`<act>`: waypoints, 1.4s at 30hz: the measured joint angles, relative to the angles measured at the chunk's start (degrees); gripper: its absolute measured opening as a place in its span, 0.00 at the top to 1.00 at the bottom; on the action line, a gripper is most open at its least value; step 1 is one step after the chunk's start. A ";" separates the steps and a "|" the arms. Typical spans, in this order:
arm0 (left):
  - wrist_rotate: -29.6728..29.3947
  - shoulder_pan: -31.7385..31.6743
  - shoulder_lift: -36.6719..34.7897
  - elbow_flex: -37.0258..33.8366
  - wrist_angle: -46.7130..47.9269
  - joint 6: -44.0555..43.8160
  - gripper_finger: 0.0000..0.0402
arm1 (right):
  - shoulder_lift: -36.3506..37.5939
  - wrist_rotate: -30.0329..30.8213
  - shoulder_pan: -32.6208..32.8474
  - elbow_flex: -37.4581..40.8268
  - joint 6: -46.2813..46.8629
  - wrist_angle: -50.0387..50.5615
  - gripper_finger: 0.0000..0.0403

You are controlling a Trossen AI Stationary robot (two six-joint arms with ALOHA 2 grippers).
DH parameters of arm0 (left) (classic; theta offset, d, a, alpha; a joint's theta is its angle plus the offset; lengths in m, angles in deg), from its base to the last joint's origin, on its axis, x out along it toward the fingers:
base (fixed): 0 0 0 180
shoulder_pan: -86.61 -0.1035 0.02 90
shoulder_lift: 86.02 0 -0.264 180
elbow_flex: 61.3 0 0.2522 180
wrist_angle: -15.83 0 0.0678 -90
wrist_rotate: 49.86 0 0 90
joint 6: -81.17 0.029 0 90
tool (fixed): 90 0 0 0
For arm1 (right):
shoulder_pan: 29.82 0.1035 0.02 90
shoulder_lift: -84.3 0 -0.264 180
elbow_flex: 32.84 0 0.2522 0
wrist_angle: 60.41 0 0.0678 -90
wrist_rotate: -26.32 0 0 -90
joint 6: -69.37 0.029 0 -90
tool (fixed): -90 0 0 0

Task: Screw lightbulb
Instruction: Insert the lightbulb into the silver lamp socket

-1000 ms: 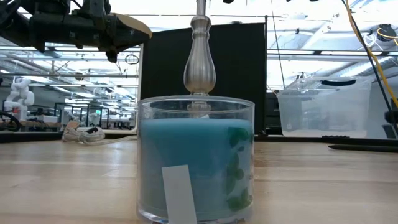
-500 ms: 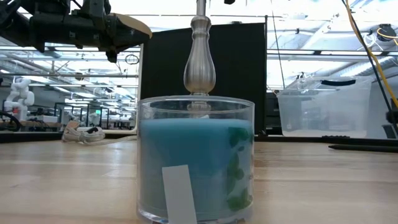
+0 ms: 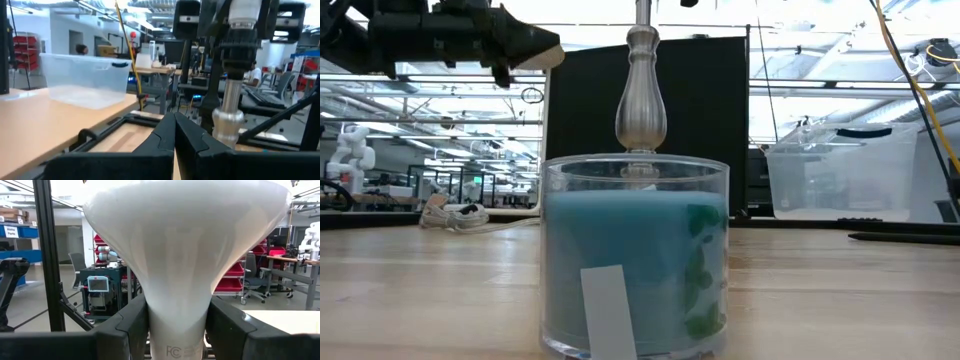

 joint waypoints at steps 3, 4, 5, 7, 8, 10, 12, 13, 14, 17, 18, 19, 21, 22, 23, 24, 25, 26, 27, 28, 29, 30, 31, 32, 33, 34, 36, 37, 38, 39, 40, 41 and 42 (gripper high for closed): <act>1.31 0.02 0.00 2.66 0.31 -0.16 0.95 | 0.00 -0.04 0.06 0.02 -0.14 0.02 0.60; 1.54 0.25 0.00 3.75 0.32 0.23 0.92 | -0.02 -0.04 0.07 0.02 -0.23 -0.04 0.60; 1.57 0.64 0.00 4.96 0.36 1.00 0.89 | -0.02 -0.06 0.09 0.02 -0.27 -0.08 0.60; 1.57 1.57 -0.22 7.75 1.72 3.76 0.82 | -0.02 -0.08 0.11 0.04 -0.33 -0.19 0.60; 1.51 1.99 -0.46 9.58 3.08 5.29 0.78 | -0.02 -0.08 0.11 0.03 -0.33 -0.22 0.60; 0.27 2.45 -0.86 14.22 6.35 7.79 0.72 | -0.03 -0.08 0.11 0.04 -0.30 -0.20 0.60; -1.35 2.50 -0.92 20.45 11.97 9.19 0.69 | -0.04 -0.08 0.20 0.04 -0.19 -0.20 0.60; -1.52 2.47 -0.93 24.12 16.71 9.88 0.68 | -0.04 -0.05 0.34 0.04 -0.20 -0.22 0.60; -1.55 2.49 -0.79 28.34 22.66 10.81 0.68 | -0.04 -0.03 0.43 0.04 -0.20 -0.22 0.60; -1.45 2.52 2.37 40.55 37.45 12.91 0.72 | -0.04 0.04 0.65 0.04 -0.33 -0.21 0.60; -1.44 2.58 3.80 44.03 40.86 13.46 0.74 | -0.04 0.04 0.66 0.04 -0.34 -0.22 0.60; -1.44 2.95 5.40 47.18 43.66 13.89 0.75 | -0.04 0.03 0.66 0.04 -0.35 -0.20 0.60; -1.45 3.81 8.72 53.08 48.50 15.61 0.79 | -0.04 0.03 0.66 0.04 -0.34 -0.20 0.60; -1.43 4.14 10.32 55.88 50.81 16.74 0.81 | -0.04 0.03 0.66 0.04 -0.35 -0.20 0.60; -1.41 4.44 11.99 59.04 53.61 17.69 0.83 | -0.04 0.01 0.66 0.04 -0.35 -0.20 0.60; -1.41 4.68 13.59 62.05 56.31 18.38 0.86 | -0.04 0.01 0.66 0.04 -0.35 -0.22 0.60; -1.39 4.88 15.22 64.99 59.13 19.09 0.88 | -0.04 0.01 0.66 0.04 -0.35 -0.20 0.60; -1.49 4.96 16.87 67.83 61.98 19.71 0.91 | -0.04 0.01 0.66 0.04 -0.35 -0.20 0.60; -1.55 5.07 18.32 70.23 64.19 20.52 0.93 | -0.04 -0.01 0.66 0.04 -0.35 -0.22 0.60; -1.62 5.12 19.88 72.61 66.20 21.44 0.96 | -0.04 -0.01 0.66 0.04 -0.35 -0.20 0.60; -1.81 5.11 21.23 74.82 67.80 22.35 0.98 | -0.04 -0.01 0.66 0.04 -0.35 -0.20 0.60; -1.87 5.11 22.41 76.90 69.00 23.06 0.99 | -0.04 -0.01 0.66 0.04 -0.35 -0.20 0.60; -1.87 5.11 23.51 79.00 70.45 23.84 0.99 | -0.04 -0.01 0.66 0.04 -0.35 -0.22 0.60; -1.88 5.11 24.45 80.99 72.16 24.62 0.99 | -0.04 -0.02 0.66 0.04 -0.35 -0.20 0.60; -1.88 5.14 25.34 83.00 74.08 25.43 0.99 | -0.04 -0.04 0.66 0.04 -0.35 -0.20 0.60; -1.88 5.16 26.21 84.91 76.09 26.10 0.99 | -0.04 -0.04 0.66 0.04 -0.35 -0.22 0.60; -1.86 5.16 27.83 87.85 79.86 27.59 1.00 | -0.04 -0.04 0.68 0.04 -0.35 -0.20 0.60; -1.76 5.15 28.53 88.81 81.10 28.40 1.00 | -0.04 -0.04 0.68 0.04 -0.35 -0.20 0.60; -1.53 5.27 29.17 89.66 82.24 28.98 1.00 | -0.04 -0.06 0.68 0.04 -0.35 -0.20 0.60; -1.42 5.45 29.71 90.30 83.34 29.78 1.00 | -0.04 -0.06 0.68 0.04 -0.35 -0.20 0.60; -1.41 5.60 30.18 90.83 84.25 30.37 1.00 | -0.04 -0.08 0.68 0.04 -0.35 -0.21 0.60; -1.36 5.64 30.45 91.25 85.13 31.14 1.00 | -0.04 -0.10 0.68 0.04 -0.35 -0.20 0.60; -1.31 5.68 30.72 91.39 85.70 31.64 1.00 | -0.04 -0.11 0.68 0.04 -0.35 -0.20 0.60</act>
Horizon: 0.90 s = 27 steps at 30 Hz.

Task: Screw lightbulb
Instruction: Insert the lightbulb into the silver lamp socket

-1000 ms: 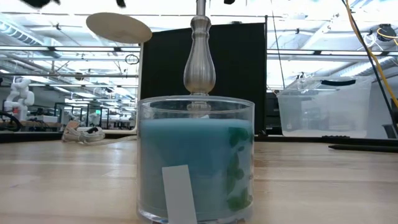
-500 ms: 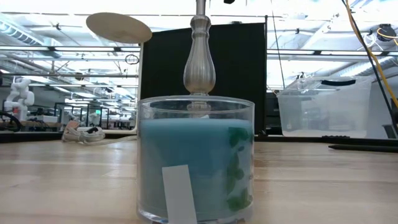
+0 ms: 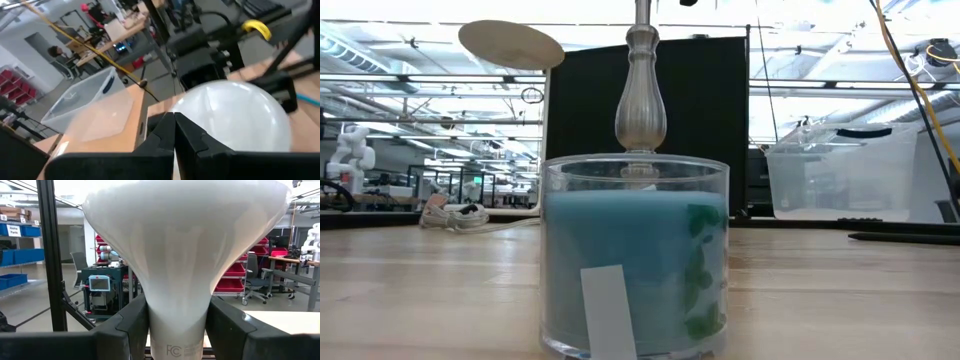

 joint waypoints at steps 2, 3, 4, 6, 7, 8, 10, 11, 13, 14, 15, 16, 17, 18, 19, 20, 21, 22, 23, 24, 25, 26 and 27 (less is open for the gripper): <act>0.13 0.02 0.19 0.01 0.39 0.58 1.00 | 0.00 -0.01 0.00 0.00 0.00 -0.01 0.60; 0.16 0.00 0.27 0.01 0.24 0.62 1.00 | 0.00 0.02 0.00 0.01 0.00 -0.01 0.60; 0.16 0.00 0.42 0.01 0.15 0.66 1.00 | 0.00 0.00 0.00 0.02 0.00 0.02 0.60; 0.14 0.32 0.50 0.01 -0.28 1.31 1.00 | 0.00 -0.05 0.00 0.00 0.00 0.00 0.60; 0.13 0.59 0.52 0.01 -0.58 2.12 1.00 | 0.00 -0.05 0.02 0.00 0.00 0.00 0.60; 0.13 1.03 0.52 0.01 -0.77 3.19 1.00 | 0.00 -0.05 0.02 0.00 0.00 0.00 0.60; 0.14 2.09 0.52 0.01 -0.91 5.79 1.00 | 0.00 -0.05 0.02 0.00 0.00 0.00 0.60; 0.01 2.60 0.52 0.01 -0.97 7.07 1.00 | 0.00 -0.05 0.02 0.00 0.00 0.00 0.60; -0.48 3.46 0.82 0.01 -1.15 9.65 1.00 | 0.00 -0.05 0.02 0.02 -0.01 0.00 0.60; -0.67 3.74 0.99 0.01 -1.40 10.90 1.00 | 0.00 -0.05 0.02 0.00 -0.02 0.00 0.60; -0.80 4.14 1.12 0.01 -1.48 12.40 1.00 | 0.00 -0.05 0.02 0.00 -0.02 0.00 0.60; -1.18 4.51 1.33 0.03 -1.64 13.66 1.00 | 0.00 -0.08 0.02 0.04 -0.02 0.02 0.60; -2.28 4.87 1.68 0.06 -1.79 14.83 1.00 | 0.00 -0.05 0.02 0.04 -0.02 0.02 0.60; -3.97 5.12 1.78 0.08 -2.02 15.79 1.00 | 0.00 -0.01 0.01 0.04 0.00 0.02 0.60; -5.76 5.43 1.93 0.08 -2.08 16.50 1.00 | 0.00 0.04 0.00 0.04 0.00 0.02 0.60; -6.86 5.64 2.48 0.12 -2.25 16.99 1.00 | 0.00 0.01 0.00 0.04 0.00 -0.01 0.60; -7.47 5.66 2.68 0.17 -2.45 17.74 1.00 | 0.00 0.09 0.00 0.05 0.02 0.01 0.60; -7.60 5.65 2.75 0.19 -2.58 18.19 1.00 | 0.00 0.10 0.00 0.07 0.02 0.02 0.60; -7.64 5.64 2.86 0.19 -2.51 18.82 1.00 | 0.00 0.19 0.00 0.07 0.07 0.02 0.60; -7.84 5.64 3.09 0.20 -2.50 19.66 1.00 | 0.00 0.19 -0.02 0.07 0.07 0.02 0.60; -8.42 5.82 3.22 0.21 -2.57 20.60 1.00 | 0.00 0.17 0.03 0.07 0.14 0.02 0.60; -9.39 6.20 3.28 0.21 -2.78 21.41 1.00 | 0.02 0.14 0.16 0.08 0.17 0.04 0.60; -10.42 6.56 3.30 0.21 -2.93 22.41 1.00 | 0.02 0.14 0.27 0.08 0.15 0.04 0.60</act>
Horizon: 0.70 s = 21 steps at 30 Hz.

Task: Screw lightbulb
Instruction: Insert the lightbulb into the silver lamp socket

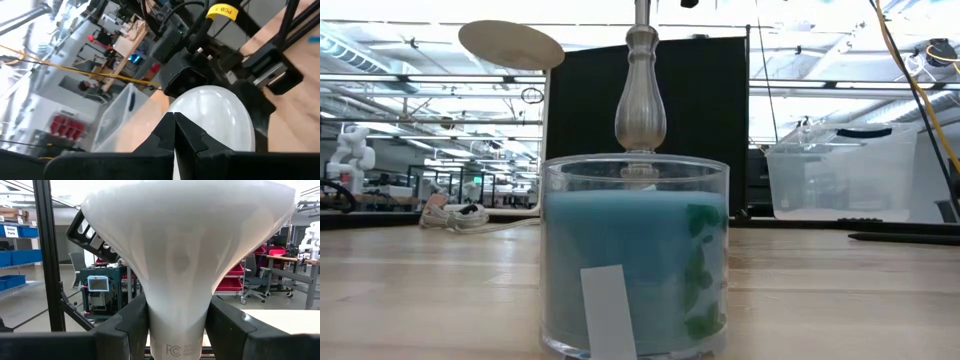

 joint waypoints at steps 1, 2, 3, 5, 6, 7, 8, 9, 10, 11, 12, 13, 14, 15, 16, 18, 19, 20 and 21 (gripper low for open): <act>-0.88 0.37 0.03 -0.02 -0.16 1.01 1.00 | 0.00 0.02 0.06 -0.01 -0.02 -0.02 0.60; -1.72 0.80 0.07 -0.07 -0.57 1.86 1.00 | 0.00 0.04 0.08 0.00 -0.05 -0.02 0.60; -2.48 1.27 0.13 -0.11 -1.12 2.97 1.00 | 0.00 0.04 0.08 -0.01 -0.09 0.00 0.60; -3.87 2.07 0.22 -0.13 -1.85 4.59 1.00 | 0.00 0.00 0.08 -0.01 -0.15 0.00 0.60; -4.80 2.38 0.24 -0.17 -2.01 5.45 1.00 | 0.00 -0.04 0.08 -0.01 -0.15 0.00 0.60; -5.83 2.59 0.24 -0.22 -1.99 6.19 1.00 | -0.01 -0.15 0.08 -0.02 -0.14 -0.01 0.60; -6.73 2.77 0.24 -0.22 -1.93 6.93 1.00 | -0.02 -0.20 0.08 -0.03 -0.14 -0.06 0.60; -7.52 2.83 0.26 -0.22 -1.91 7.45 1.00 | -0.02 -0.16 0.08 -0.03 -0.15 -0.07 0.60; -7.81 2.87 0.26 -0.22 -1.96 7.70 1.00 | -0.02 -0.07 0.08 -0.03 -0.15 -0.07 0.60; -7.98 2.88 0.26 -0.22 -1.96 7.95 1.00 | -0.02 -0.11 0.08 -0.03 -0.15 -0.07 0.60; -8.23 2.87 0.26 -0.22 -1.87 8.29 1.00 | -0.02 -0.26 0.08 -0.03 -0.15 -0.09 0.60; -8.37 2.84 0.26 -0.22 -1.74 8.59 1.00 | -0.02 -0.26 0.08 -0.03 -0.15 -0.09 0.60; -8.42 2.86 0.26 -0.22 -1.63 8.67 1.00 | -0.02 -0.26 0.08 -0.03 -0.15 -0.09 0.60; -8.56 2.88 0.26 -0.22 -1.38 8.71 1.00 | -0.02 -0.28 0.08 -0.03 -0.15 -0.09 0.60; -8.60 2.90 0.24 -0.22 -0.96 8.68 1.00 | -0.03 -0.28 0.10 -0.03 -0.15 -0.10 0.60; -8.74 2.89 0.22 -0.20 -0.15 8.25 1.00 | -0.07 -0.29 0.10 -0.03 -0.15 -0.13 0.60; -8.82 2.88 0.33 -0.16 0.05 7.89 1.00 | -0.07 -0.35 0.10 -0.03 -0.13 -0.13 0.60; -8.85 2.88 0.35 -0.13 0.17 7.66 1.00 | -0.07 -0.41 0.10 -0.03 -0.13 -0.13 0.60; -8.85 2.88 0.37 -0.11 0.34 7.40 1.00 | -0.07 -0.42 0.10 -0.03 -0.15 -0.13 0.60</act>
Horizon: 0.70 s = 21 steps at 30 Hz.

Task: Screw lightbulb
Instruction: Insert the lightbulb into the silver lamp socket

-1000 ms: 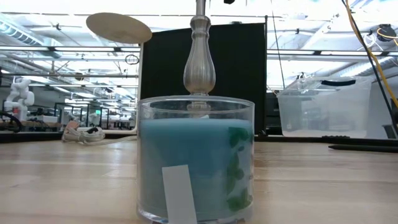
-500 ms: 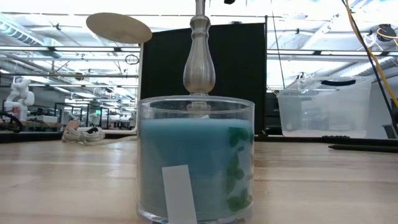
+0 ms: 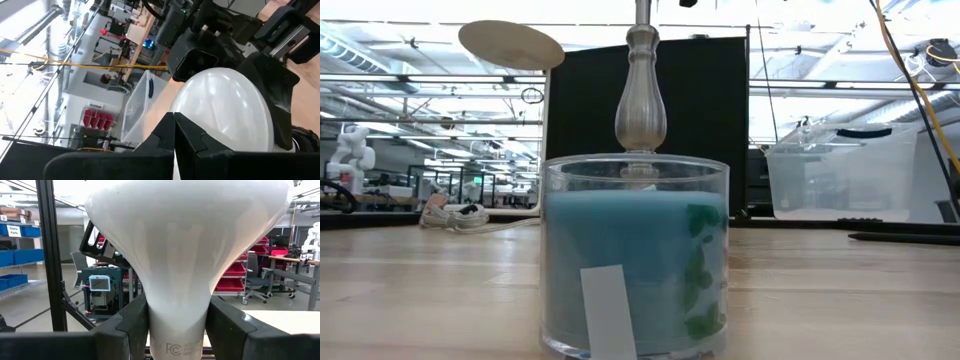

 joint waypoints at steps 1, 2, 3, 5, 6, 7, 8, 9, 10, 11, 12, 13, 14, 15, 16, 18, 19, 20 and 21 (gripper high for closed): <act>0.00 0.02 0.00 0.00 0.12 -0.08 1.00 | 0.00 0.00 0.00 0.00 0.00 -0.06 0.60; 0.00 0.02 0.00 0.00 0.24 -0.13 1.00 | 0.00 0.02 0.00 0.00 0.00 -0.11 0.60; 0.00 0.00 0.00 0.00 0.33 -0.13 1.00 | 0.00 -0.01 0.00 0.00 -0.01 -0.15 0.60; -0.02 0.15 0.00 0.00 0.41 -0.16 1.00 | 0.00 -0.03 0.00 0.00 -0.09 -0.15 0.60; -0.04 0.25 0.00 0.00 0.42 -0.16 1.00 | 0.00 -0.05 0.00 0.00 -0.20 -0.15 0.60; -0.04 0.31 0.00 0.00 0.44 -0.16 1.00 | 0.00 -0.04 0.00 0.00 -0.47 -0.15 0.60; -0.09 0.48 0.00 0.00 0.55 -0.16 1.00 | -0.02 -0.08 0.06 0.00 -0.89 -0.15 0.59; -0.09 0.56 0.00 0.00 0.60 -0.21 1.00 | -0.01 -0.08 0.23 0.00 -1.30 -0.15 0.59; -0.07 0.60 0.02 0.00 0.60 -0.42 1.00 | -0.02 -0.04 0.35 0.01 -1.71 -0.05 0.58; 0.09 0.63 0.04 0.00 0.62 -1.00 1.00 | -0.02 -0.07 0.46 0.08 -2.14 0.99 0.57; 0.58 0.63 0.04 0.00 0.71 -1.70 1.00 | -0.10 -0.13 0.67 0.53 -2.39 1.84 0.56; 0.95 0.63 0.02 0.00 0.43 -2.28 1.00 | -0.46 -0.14 0.82 0.26 -2.86 1.18 0.55; 1.24 0.63 0.02 0.02 0.50 -2.80 1.00 | -0.47 0.03 0.99 0.19 -3.00 1.39 0.54; 1.36 0.63 0.00 -0.06 0.78 -2.98 1.00 | -0.12 0.17 1.13 0.36 -3.14 1.77 0.53; 1.45 0.63 0.01 -0.05 0.69 -3.16 1.00 | -0.06 0.09 1.12 0.30 -3.19 1.74 0.52; 1.54 0.63 0.09 -0.04 0.39 -3.22 1.00 | -0.24 0.16 1.12 0.26 -3.27 1.32 0.50; 1.60 0.63 0.16 -0.04 0.79 -3.25 1.00 | -0.20 0.11 1.15 0.26 -3.27 1.48 0.50; 1.62 0.63 0.46 -0.04 0.77 -3.28 1.00 | -0.14 0.07 1.14 0.26 -3.24 1.50 0.49; 1.62 0.63 0.61 -0.04 0.52 -3.30 1.00 | -0.18 0.10 1.14 0.26 -3.30 1.37 0.49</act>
